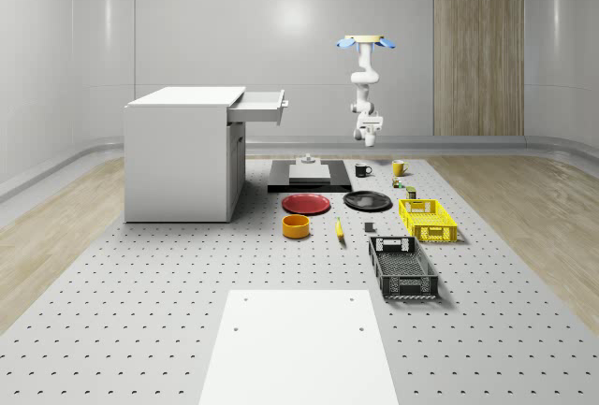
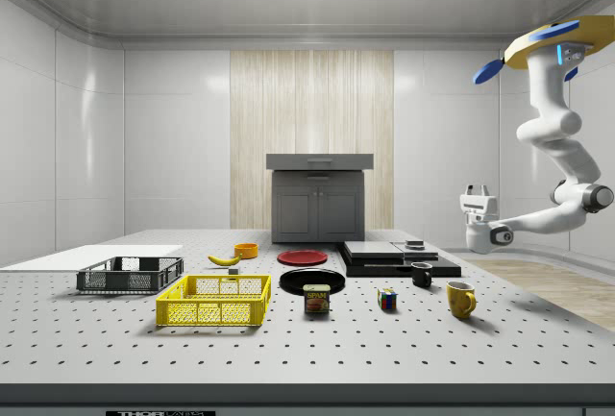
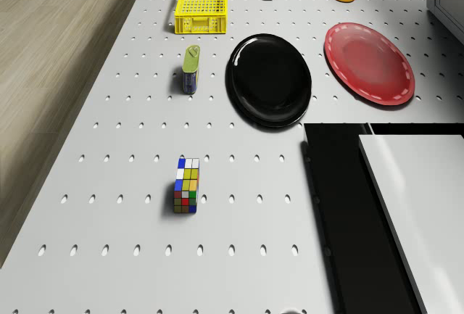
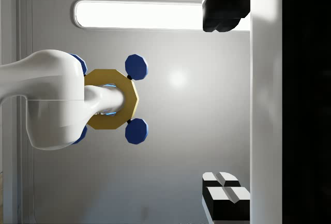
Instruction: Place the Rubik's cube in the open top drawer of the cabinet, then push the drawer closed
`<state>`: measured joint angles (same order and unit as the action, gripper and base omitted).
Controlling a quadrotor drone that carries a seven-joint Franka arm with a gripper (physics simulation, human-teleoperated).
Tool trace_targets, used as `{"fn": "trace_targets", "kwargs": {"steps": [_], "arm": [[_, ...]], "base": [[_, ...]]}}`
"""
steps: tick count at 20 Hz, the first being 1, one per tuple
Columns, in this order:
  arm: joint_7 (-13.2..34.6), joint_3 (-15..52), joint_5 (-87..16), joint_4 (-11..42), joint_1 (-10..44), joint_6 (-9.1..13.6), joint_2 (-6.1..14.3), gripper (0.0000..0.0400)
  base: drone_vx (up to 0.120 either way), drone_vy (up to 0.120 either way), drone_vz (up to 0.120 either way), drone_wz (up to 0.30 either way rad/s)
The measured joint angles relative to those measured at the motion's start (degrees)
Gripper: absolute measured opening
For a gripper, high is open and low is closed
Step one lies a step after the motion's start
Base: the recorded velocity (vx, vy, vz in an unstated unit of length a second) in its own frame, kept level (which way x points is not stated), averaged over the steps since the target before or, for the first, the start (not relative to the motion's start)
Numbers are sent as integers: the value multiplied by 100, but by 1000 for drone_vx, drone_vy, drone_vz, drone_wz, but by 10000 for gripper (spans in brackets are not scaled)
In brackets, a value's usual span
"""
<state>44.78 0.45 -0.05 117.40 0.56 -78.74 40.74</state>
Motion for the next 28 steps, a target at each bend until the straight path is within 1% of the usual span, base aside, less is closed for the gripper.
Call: {"fn": "trace_targets", "kwargs": {"steps": [11,18,23,26,28], "arm": [[16,97,-133,34,31,-48,34,400],[63,353,-492,71,110,-82,59,400],[156,834,-1172,164,260,-117,93,400],[266,1367,-1933,330,431,-152,138,400],[382,1867,-2662,553,598,-188,192,400]], "base": [[120,120,0,0],[120,120,0,0],[120,120,0,0],[120,120,-107,0],[120,120,-20,0]]}}
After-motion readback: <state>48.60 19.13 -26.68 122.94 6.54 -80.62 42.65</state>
